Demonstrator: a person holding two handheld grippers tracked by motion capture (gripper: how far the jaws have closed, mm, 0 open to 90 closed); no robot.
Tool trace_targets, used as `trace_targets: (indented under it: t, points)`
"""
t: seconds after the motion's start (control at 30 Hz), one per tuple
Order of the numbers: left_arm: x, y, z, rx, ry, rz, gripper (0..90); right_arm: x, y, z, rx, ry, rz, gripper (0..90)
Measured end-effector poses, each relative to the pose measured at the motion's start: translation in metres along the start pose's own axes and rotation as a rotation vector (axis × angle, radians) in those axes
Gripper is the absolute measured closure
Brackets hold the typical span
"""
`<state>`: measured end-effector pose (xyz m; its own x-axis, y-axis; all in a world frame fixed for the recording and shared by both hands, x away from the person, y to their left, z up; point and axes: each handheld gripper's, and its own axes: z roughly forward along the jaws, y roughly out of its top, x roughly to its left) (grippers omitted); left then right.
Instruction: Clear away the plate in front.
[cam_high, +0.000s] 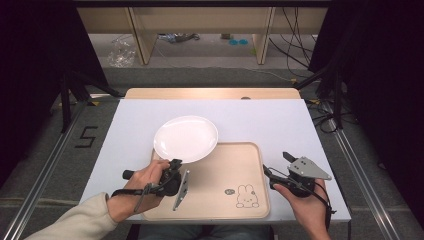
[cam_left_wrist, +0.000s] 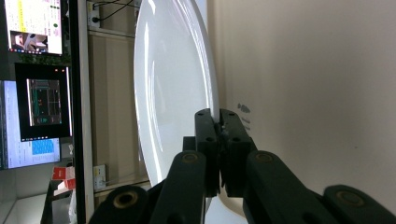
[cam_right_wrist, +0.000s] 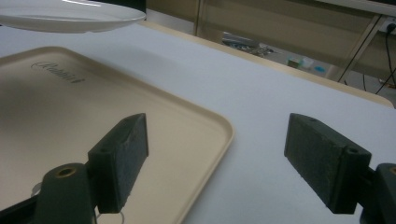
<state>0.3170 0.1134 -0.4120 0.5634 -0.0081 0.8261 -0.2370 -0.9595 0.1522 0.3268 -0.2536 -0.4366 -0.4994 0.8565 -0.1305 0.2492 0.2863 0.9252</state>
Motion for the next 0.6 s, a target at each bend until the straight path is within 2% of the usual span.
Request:
trace_targets:
  t: [0.07,0.5,0.6]
  points:
    - [-0.002,0.001,-0.002,-0.007,0.0,0.001,87.6,0.001,0.0,0.0,0.01,0.007,0.013,22.8]
    - [-0.014,0.011,-0.01,-0.036,-0.025,0.034,87.6,0.0,0.0,0.001,0.012,0.002,0.0,22.9]
    - [-0.016,0.014,-0.012,-0.046,-0.031,0.04,87.6,0.001,-0.001,0.001,0.016,0.007,0.013,22.9]
